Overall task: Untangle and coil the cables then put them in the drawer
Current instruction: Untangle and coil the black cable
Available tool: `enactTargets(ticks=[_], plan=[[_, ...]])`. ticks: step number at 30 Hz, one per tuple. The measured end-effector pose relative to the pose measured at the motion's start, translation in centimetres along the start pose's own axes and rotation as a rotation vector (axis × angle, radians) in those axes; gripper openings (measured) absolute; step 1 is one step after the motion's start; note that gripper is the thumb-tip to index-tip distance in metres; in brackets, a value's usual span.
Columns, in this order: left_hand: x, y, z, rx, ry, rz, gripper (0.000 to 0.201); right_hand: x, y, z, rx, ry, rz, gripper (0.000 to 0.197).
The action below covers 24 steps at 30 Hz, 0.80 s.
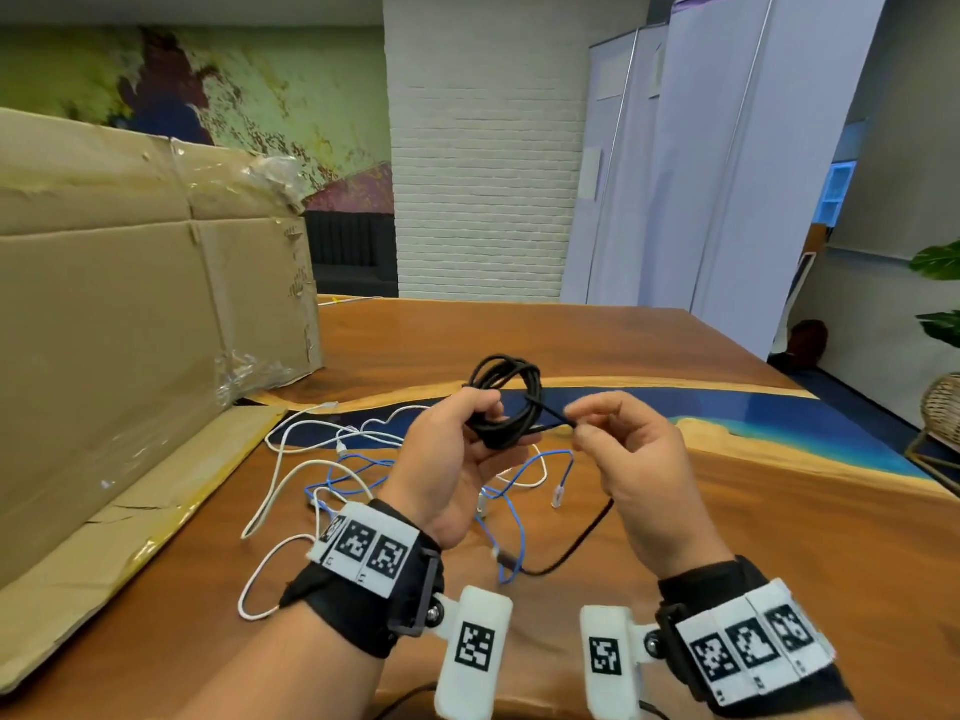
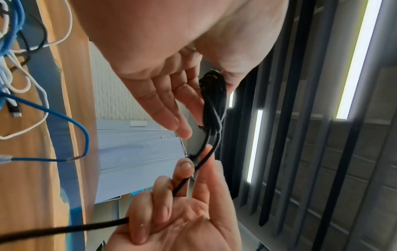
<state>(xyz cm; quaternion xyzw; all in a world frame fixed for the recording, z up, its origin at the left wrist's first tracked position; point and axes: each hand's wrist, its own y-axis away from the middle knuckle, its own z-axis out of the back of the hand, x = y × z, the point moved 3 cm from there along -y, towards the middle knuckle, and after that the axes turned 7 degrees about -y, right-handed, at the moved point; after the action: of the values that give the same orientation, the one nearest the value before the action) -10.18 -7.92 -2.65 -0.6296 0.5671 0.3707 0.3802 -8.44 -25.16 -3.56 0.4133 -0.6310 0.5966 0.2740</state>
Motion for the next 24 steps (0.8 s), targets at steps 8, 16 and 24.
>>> enactTargets(ticks=[8,16,24], plan=[[0.6,0.4,-1.3,0.125,-0.091,-0.067,0.021,0.1,0.3,-1.0,0.064,-0.21,-0.104,0.024],[1.1,-0.1,-1.5,0.139,-0.355,-0.113,0.017,-1.6,-0.9,0.0,-0.038,0.14,-0.095,0.026],[3.0,-1.6,-0.2,-0.046,-0.134,0.099,0.044,-1.5,-0.6,-1.0,0.165,0.322,-0.127,0.027]])
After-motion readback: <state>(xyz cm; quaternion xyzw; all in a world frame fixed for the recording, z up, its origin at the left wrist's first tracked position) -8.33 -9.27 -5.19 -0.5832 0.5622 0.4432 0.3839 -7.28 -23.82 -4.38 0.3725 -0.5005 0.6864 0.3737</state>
